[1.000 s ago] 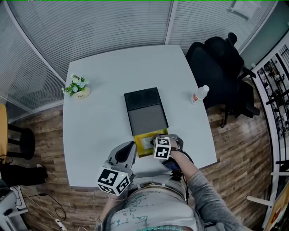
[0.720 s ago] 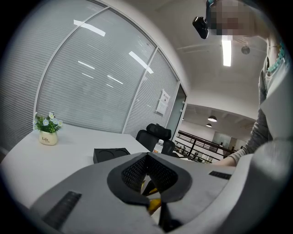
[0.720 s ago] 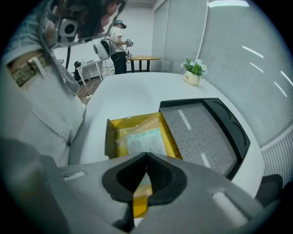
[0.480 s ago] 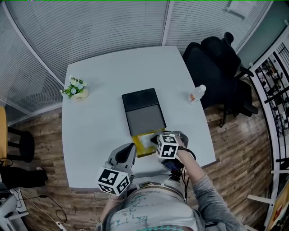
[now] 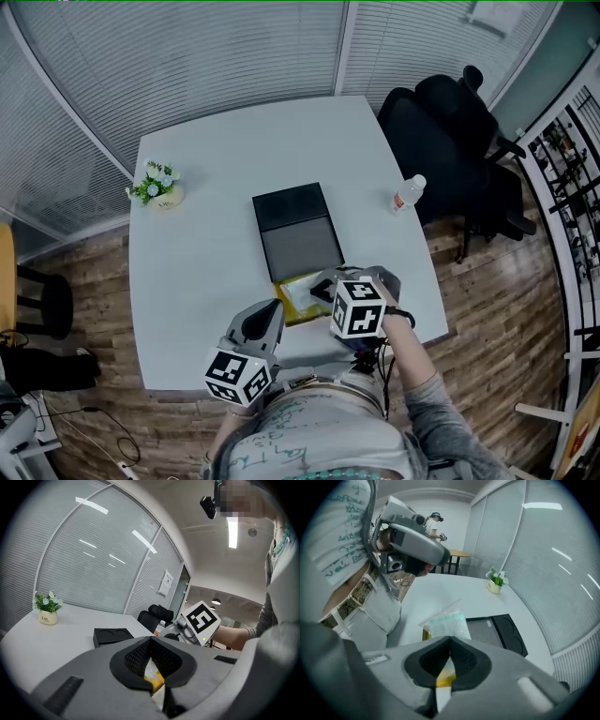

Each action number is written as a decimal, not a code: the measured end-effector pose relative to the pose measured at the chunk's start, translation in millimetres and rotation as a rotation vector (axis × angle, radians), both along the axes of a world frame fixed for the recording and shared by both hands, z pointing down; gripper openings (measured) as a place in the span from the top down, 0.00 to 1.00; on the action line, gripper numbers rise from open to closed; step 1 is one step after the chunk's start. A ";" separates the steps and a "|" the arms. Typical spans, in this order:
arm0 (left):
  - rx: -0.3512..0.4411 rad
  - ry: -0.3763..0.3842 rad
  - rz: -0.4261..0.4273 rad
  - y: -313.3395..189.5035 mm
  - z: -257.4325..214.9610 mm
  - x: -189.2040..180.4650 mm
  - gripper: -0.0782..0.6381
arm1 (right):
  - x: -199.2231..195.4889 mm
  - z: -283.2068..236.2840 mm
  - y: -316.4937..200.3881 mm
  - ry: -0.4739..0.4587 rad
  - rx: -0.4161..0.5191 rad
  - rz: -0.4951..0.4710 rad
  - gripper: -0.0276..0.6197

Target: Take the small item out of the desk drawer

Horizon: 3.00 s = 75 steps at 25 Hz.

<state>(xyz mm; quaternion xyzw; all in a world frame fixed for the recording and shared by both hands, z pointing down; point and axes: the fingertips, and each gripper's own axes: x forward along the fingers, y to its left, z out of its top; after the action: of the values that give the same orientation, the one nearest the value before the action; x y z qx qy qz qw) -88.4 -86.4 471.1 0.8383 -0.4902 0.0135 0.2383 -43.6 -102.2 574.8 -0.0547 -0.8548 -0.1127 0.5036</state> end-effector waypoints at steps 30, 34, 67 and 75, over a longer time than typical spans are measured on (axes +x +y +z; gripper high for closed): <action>0.004 0.005 0.028 5.3 -2.4 18.5 0.89 | 24.0 -36.5 0.1 -0.022 0.027 0.020 0.95; 0.004 0.002 0.029 5.8 -3.4 23.3 0.89 | 42.9 -35.2 -7.3 -0.004 0.038 0.051 0.95; -0.007 0.010 0.031 3.4 -3.5 70.1 0.89 | 164.4 -10.5 -47.2 0.118 0.053 0.227 0.95; -0.010 0.006 0.033 0.7 -1.5 69.9 0.89 | 177.8 37.6 -49.4 0.165 0.039 0.228 0.95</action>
<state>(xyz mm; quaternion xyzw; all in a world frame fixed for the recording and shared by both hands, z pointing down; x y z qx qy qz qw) -18.5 -85.6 469.6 0.8452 -0.4753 0.0173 0.2438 134.2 -151.6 612.5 0.0436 -0.8087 -0.0666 0.5828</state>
